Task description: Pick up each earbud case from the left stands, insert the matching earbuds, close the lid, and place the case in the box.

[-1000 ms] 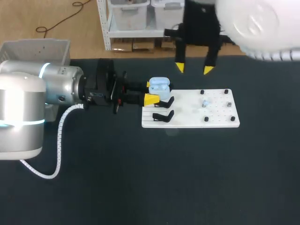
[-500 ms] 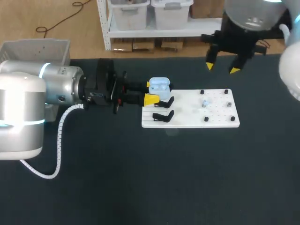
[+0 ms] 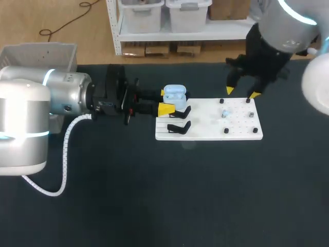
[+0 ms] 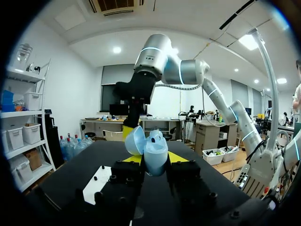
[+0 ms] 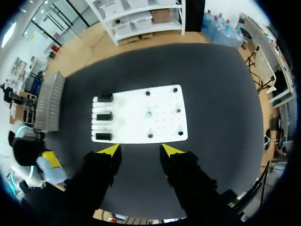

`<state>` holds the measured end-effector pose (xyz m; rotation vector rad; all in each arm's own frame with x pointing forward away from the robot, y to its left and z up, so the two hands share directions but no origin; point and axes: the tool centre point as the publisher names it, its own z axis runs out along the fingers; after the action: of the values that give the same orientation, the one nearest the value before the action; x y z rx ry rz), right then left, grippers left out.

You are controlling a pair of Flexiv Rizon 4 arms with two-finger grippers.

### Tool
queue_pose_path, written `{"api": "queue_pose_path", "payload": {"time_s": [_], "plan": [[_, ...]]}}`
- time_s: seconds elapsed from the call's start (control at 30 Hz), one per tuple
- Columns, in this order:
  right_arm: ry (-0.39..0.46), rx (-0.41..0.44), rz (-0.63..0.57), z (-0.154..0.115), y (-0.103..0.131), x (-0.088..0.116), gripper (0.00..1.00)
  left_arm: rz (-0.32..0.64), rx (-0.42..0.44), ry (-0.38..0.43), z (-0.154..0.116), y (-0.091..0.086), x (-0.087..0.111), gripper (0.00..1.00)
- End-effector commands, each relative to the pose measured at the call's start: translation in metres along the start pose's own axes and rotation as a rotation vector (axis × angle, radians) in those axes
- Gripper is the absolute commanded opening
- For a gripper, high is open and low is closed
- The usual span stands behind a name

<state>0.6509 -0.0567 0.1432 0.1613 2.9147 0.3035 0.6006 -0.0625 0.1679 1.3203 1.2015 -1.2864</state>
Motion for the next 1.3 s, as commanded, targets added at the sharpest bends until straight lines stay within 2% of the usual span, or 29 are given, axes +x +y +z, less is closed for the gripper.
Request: {"api": "queue_pose_path", "payload": {"time_s": [0.03, 0.5, 1.3], "plan": [[0.048, 0.066, 0.001, 0.025, 0.008, -0.006, 0.52, 0.001, 0.0, 0.0, 0.0, 0.0, 0.0, 0.0], [0.083, 0.101, 0.028, 0.071, -0.001, 0.0, 0.49, 0.001, 0.0, 0.0, 0.0, 0.0, 0.0, 0.0], [0.083, 0.112, -0.005, 0.123, -0.017, -0.031, 0.49, 0.001, 0.0, 0.0, 0.0, 0.0, 0.0, 0.0]]}}
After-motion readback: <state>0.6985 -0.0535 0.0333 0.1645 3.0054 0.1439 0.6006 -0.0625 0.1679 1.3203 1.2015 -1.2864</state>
